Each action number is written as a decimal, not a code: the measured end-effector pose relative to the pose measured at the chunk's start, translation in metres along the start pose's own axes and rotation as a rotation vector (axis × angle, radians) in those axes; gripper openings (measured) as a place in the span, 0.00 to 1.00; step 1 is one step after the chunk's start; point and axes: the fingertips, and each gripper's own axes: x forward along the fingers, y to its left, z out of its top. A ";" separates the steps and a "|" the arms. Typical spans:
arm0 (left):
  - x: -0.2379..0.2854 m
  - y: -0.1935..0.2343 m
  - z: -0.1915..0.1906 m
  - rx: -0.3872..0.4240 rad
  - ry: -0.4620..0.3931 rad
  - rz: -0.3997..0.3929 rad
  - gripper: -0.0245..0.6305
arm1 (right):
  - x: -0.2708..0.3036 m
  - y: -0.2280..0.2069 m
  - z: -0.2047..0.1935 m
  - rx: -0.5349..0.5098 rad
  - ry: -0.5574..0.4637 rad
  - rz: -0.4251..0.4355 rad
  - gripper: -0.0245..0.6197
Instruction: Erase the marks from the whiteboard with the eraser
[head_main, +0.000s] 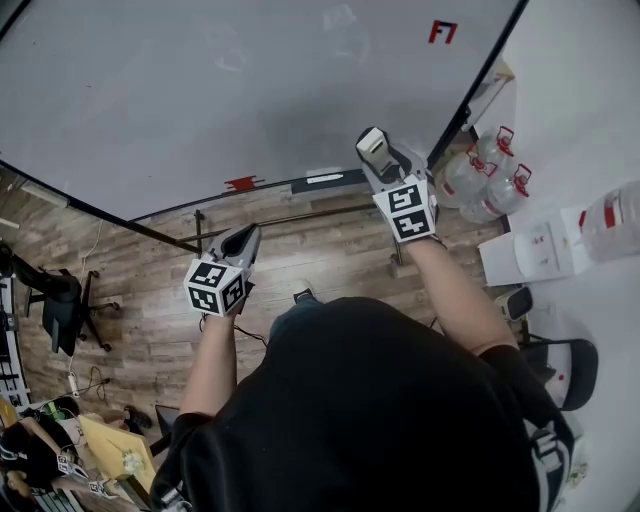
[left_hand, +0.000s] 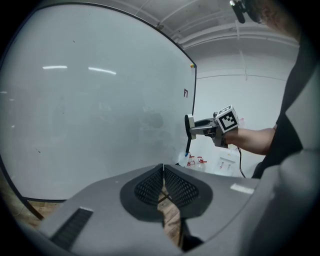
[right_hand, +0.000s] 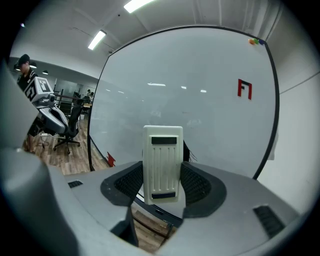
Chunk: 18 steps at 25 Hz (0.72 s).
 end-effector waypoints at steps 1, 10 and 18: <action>-0.001 -0.002 0.000 -0.001 -0.002 0.001 0.07 | -0.004 -0.002 -0.003 0.004 0.001 -0.003 0.39; -0.011 -0.009 0.003 0.005 -0.017 0.016 0.07 | -0.036 -0.016 -0.035 0.020 0.034 -0.030 0.39; -0.013 -0.018 0.000 0.008 -0.013 0.013 0.07 | -0.062 -0.025 -0.056 0.035 0.042 -0.039 0.39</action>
